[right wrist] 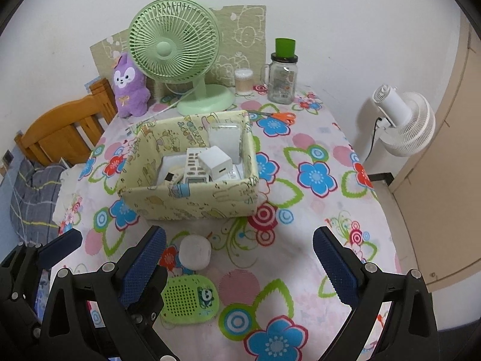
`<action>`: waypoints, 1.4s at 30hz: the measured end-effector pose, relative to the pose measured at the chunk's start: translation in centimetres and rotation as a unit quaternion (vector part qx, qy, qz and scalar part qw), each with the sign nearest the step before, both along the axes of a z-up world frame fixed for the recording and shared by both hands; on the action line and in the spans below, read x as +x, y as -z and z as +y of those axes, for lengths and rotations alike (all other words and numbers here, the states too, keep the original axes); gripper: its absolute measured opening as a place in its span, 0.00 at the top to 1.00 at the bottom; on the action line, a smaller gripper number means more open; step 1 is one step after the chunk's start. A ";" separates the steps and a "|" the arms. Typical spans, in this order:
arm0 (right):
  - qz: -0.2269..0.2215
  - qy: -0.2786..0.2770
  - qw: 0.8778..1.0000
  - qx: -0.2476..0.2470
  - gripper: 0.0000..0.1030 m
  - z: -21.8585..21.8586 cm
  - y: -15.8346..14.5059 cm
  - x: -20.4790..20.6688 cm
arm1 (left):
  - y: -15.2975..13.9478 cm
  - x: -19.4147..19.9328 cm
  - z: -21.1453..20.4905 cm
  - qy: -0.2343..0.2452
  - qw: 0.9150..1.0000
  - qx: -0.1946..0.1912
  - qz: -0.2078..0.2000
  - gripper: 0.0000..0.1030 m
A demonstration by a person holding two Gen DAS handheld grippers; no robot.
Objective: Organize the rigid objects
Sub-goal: 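Withdraw both tools from the box toward the white puck and green mat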
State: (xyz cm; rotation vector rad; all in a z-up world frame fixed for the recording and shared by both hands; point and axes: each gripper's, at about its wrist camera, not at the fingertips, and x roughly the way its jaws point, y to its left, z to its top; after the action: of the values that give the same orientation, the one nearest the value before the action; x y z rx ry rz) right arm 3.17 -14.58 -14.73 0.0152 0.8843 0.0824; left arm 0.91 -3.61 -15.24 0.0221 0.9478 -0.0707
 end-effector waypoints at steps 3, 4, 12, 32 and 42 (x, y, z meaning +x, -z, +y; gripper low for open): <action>0.001 0.001 1.000 -0.004 0.03 -0.3 0.2 -0.4 | 0.3 -0.4 -0.2 0.001 1.000 -0.004 0.004 0.08; 0.001 0.000 1.000 -0.005 0.03 -0.3 0.3 -0.5 | 0.4 -0.4 -0.3 0.001 1.000 -0.006 0.007 0.08; 0.007 -0.015 1.000 -0.012 0.03 -0.7 1.6 -0.5 | 1.8 -0.8 -1.0 -0.006 1.000 -0.007 0.015 0.04; 0.043 -0.074 0.996 -0.005 0.03 -2.1 7.0 1.5 | 7.6 -0.2 -2.0 -0.087 0.993 -0.040 0.066 0.02; 0.061 -0.096 0.993 -0.005 0.03 -2.5 9.4 2.5 | 10.1 -0.1 -2.1 -0.137 0.985 -0.049 0.095 0.02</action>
State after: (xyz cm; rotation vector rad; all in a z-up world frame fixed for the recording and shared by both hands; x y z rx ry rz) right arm 5.67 -17.04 -24.10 -0.0755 1.0065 0.2599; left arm 0.80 -5.68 -25.37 -0.2087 1.1298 0.1375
